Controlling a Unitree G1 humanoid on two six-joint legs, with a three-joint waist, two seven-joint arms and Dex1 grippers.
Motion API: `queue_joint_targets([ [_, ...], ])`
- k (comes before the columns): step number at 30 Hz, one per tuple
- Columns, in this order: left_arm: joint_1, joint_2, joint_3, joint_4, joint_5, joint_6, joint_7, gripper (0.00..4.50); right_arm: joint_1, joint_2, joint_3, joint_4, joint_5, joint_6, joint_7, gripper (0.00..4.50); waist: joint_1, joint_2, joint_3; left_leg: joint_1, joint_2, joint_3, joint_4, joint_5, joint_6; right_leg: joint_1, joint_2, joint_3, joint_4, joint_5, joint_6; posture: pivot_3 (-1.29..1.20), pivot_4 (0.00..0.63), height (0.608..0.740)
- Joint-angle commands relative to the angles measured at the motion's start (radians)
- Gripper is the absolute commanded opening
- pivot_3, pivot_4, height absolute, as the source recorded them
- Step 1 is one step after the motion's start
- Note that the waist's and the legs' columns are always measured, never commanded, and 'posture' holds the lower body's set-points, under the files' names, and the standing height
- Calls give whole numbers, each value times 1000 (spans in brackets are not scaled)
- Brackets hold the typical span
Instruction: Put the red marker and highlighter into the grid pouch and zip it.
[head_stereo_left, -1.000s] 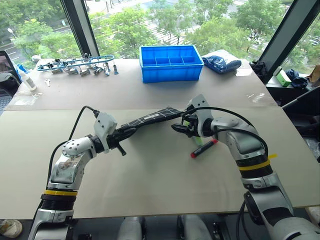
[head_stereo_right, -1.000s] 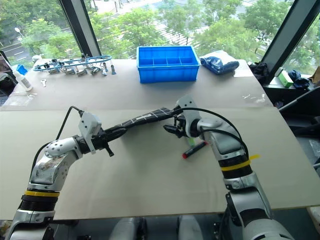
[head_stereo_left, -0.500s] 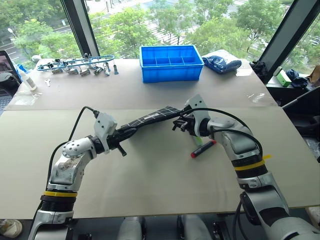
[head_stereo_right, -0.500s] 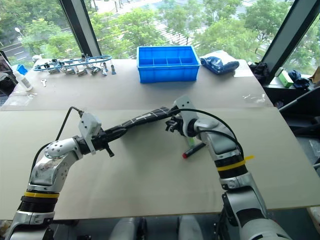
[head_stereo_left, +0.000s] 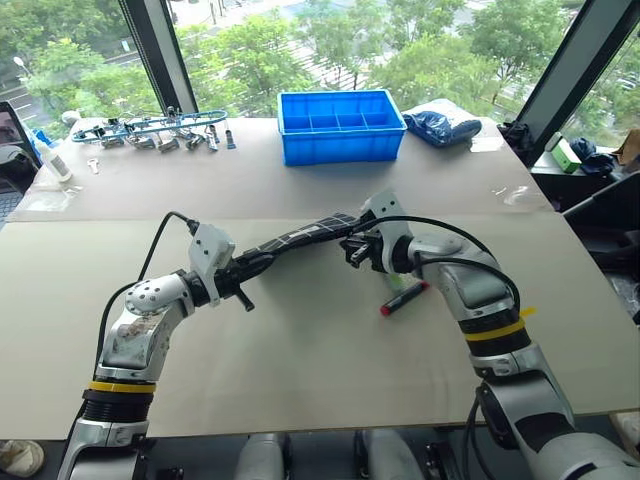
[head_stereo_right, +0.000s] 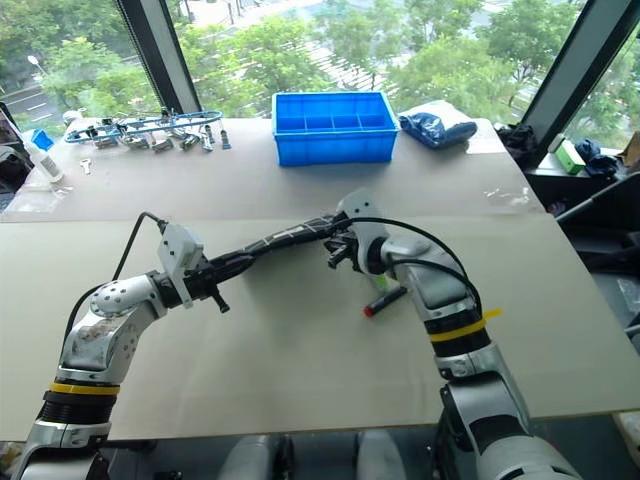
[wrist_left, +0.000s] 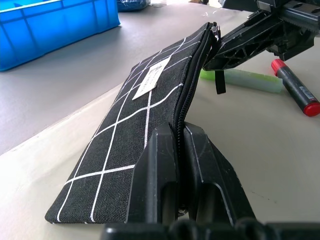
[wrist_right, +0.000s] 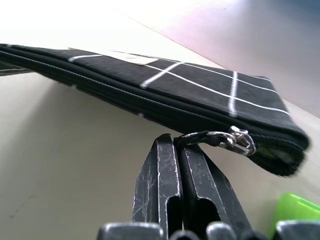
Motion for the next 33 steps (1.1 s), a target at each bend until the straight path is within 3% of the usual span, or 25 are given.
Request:
queue_joint_targets([
  [1, -33, -10, 0, -6, -6, -11, 3, 0, -47, 26, 51, -66, 25, -9, 69, 97, 0, 0, 0, 0, 0, 0, 0, 0, 0, 0, 0, 0, 0, 0, 0, 0, 150, 740],
  [10, -57, -21, -9, 20, -1, -20, -9, 0, -147, 137, 49, -7, 113, 26, 172, 97, 0, 0, 0, 0, 0, 0, 0, 0, 0, 0, 0, -1, 1, 0, 0, 0, 150, 740],
  [17, -57, -20, -9, 23, 0, -25, -13, 0, -143, 139, 68, 79, 57, -16, 146, 97, 1, 0, 0, -1, 0, 0, 0, 0, 0, 0, 0, -1, 1, 0, 0, 0, 150, 740],
  [18, -54, -19, -8, 23, 0, -26, -14, 0, -138, 128, 61, 83, 53, -16, 142, 370, 1, 0, 0, -1, 0, 0, 0, 0, 0, 1, 0, -1, 1, 0, 0, 0, 150, 740],
  [21, -47, -16, -7, 19, -1, -26, -15, 0, -103, 47, 66, 35, 47, -2, 180, 1058, 3, 0, 0, -1, 0, 0, 0, 0, -1, 1, 0, -2, 1, 0, 0, 0, 150, 740],
  [25, -47, -17, -8, 19, -3, -25, -17, 0, -79, -22, 21, 2, 84, 79, 196, 2452, 0, 0, 0, -1, -1, 0, 0, 0, 0, 1, -1, -1, 1, 0, 0, 0, 150, 740],
  [28, -47, -18, -11, 17, -4, -24, -21, 0, -63, -81, -37, -65, 147, 137, 238, 2452, -4, 0, 0, -1, 0, 0, -1, 0, 0, 0, 0, -1, 1, 0, 0, 0, 150, 740],
  [33, -43, -7, -8, 9, -22, -15, -45, 0, 68, -327, -141, -326, 216, 31, 387, 2452, 13, 0, 0, -2, -1, -1, -1, -1, 1, 1, -1, -2, -1, 0, 0, 0, 150, 740],
])
